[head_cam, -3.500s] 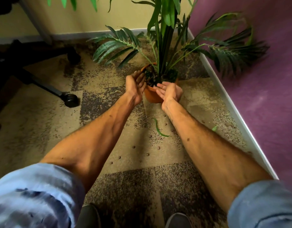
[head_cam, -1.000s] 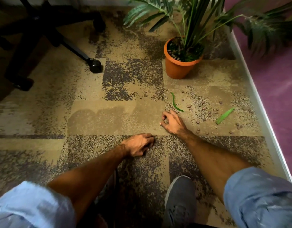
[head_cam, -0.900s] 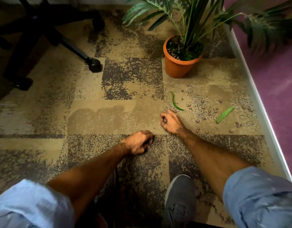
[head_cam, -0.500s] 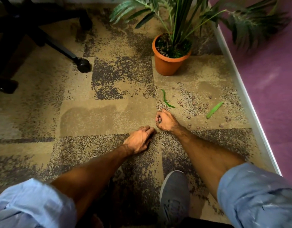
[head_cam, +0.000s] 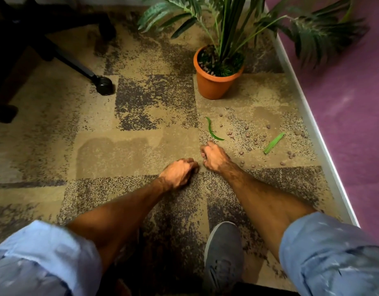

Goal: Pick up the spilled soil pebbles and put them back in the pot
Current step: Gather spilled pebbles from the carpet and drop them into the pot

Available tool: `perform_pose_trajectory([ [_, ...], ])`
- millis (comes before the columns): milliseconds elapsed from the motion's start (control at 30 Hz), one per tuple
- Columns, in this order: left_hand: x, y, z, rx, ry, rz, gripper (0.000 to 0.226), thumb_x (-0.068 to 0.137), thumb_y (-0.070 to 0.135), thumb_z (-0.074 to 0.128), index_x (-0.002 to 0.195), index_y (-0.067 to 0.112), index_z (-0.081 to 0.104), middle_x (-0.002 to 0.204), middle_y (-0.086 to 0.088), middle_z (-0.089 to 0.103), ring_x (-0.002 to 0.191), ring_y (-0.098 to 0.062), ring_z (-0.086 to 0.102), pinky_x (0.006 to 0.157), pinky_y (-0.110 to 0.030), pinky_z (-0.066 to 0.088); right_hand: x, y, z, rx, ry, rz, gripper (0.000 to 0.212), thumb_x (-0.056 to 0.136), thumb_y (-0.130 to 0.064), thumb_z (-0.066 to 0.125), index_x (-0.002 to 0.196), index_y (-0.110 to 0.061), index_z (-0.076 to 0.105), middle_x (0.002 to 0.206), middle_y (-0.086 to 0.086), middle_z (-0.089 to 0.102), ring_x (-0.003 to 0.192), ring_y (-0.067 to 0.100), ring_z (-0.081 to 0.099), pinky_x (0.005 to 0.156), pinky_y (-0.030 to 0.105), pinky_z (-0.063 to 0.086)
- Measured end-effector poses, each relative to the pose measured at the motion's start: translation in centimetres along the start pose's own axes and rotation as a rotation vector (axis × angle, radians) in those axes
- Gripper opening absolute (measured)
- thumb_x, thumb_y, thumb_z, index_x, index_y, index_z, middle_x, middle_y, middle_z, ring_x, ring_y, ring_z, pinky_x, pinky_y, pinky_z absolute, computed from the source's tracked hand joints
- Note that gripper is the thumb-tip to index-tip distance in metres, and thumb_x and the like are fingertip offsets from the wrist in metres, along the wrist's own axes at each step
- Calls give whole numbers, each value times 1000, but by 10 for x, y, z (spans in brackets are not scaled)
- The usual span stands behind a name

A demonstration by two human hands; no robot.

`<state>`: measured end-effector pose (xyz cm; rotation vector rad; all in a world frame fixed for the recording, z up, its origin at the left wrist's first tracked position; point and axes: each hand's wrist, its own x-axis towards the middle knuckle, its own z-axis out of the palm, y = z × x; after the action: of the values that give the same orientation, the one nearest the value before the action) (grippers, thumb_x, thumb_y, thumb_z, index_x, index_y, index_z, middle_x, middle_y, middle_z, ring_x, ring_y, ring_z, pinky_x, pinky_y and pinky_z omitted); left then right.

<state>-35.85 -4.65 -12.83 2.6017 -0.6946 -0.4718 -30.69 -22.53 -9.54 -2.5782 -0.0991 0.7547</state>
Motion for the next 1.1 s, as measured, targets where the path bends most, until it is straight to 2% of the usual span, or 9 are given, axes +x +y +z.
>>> perform_pose_trajectory([
  [167, -3, 2, -4, -55, 23, -16, 21, 98, 10, 54, 115, 13, 66, 111, -3, 67, 88, -16, 66, 83, -33, 61, 5, 2, 2, 345, 36, 70, 46, 108, -12, 48, 154, -10, 43, 93, 0, 51, 68, 7, 42, 57, 21, 35],
  [400, -4, 1, -10, -41, -34, -35, 26, 98, 5, 59, 121, 10, 68, 121, -8, 67, 106, -24, 66, 94, -41, 56, 11, 3, 9, 488, 41, 132, 39, 108, -11, 49, 146, -20, 48, 82, -3, 46, 65, 11, 42, 49, 23, 35],
  [533, 1, 5, -15, -128, -61, -122, 22, 98, -4, 57, 118, 2, 64, 106, -9, 70, 91, -27, 69, 82, -38, 60, 7, 6, 2, 282, 63, 104, 35, 104, -9, 53, 139, -10, 59, 104, -7, 41, 102, 19, 47, 89, 25, 48],
  [600, 2, 6, -18, -221, 2, -165, 22, 93, -7, 60, 113, -1, 66, 101, -9, 69, 88, -28, 67, 79, -37, 58, 7, 7, 5, 228, 54, 75, 26, 103, -6, 54, 126, -9, 65, 119, 4, 49, 103, 25, 59, 89, 24, 54],
  [667, 7, 9, -24, -424, 70, -289, 22, 93, -7, 64, 113, -1, 70, 107, -11, 75, 97, -28, 73, 89, -38, 62, 8, 7, 8, 233, 80, 75, 17, 104, -3, 52, 110, -6, 68, 123, 12, 65, 88, 23, 65, 76, 27, 60],
  [767, 20, 13, -38, -1100, 234, -632, 34, 94, -7, 70, 127, -7, 70, 127, -18, 74, 114, -27, 71, 107, -41, 57, 18, 2, 4, 477, 119, 223, 16, 101, 0, 60, 112, -4, 70, 116, 18, 75, 97, 32, 75, 91, 49, 64],
  [867, 38, 11, -60, -1828, 339, -844, 31, 99, -7, 61, 130, -9, 67, 124, -20, 72, 113, -30, 70, 96, -42, 61, 26, -10, -12, 738, 175, 299, 16, 97, 2, 68, 112, -2, 70, 113, 19, 76, 99, 35, 79, 88, 51, 65],
  [1000, 69, -2, -93, -2127, 332, -853, 22, 108, 1, 50, 92, -1, 65, 94, -11, 65, 76, -15, 68, 72, -20, 57, 46, -26, -40, 981, 247, 302, 18, 91, 8, 73, 108, 3, 72, 115, 20, 75, 86, 27, 78, 59, 22, 63],
  [1100, 99, -8, -117, -2165, 371, -867, 28, 108, -2, 47, 84, -3, 61, 89, -12, 61, 78, -19, 63, 69, -24, 56, 64, -45, -68, 1137, 331, 271, 15, 89, 13, 72, 88, -2, 72, 107, 20, 77, 78, 21, 74, 79, 29, 67],
])
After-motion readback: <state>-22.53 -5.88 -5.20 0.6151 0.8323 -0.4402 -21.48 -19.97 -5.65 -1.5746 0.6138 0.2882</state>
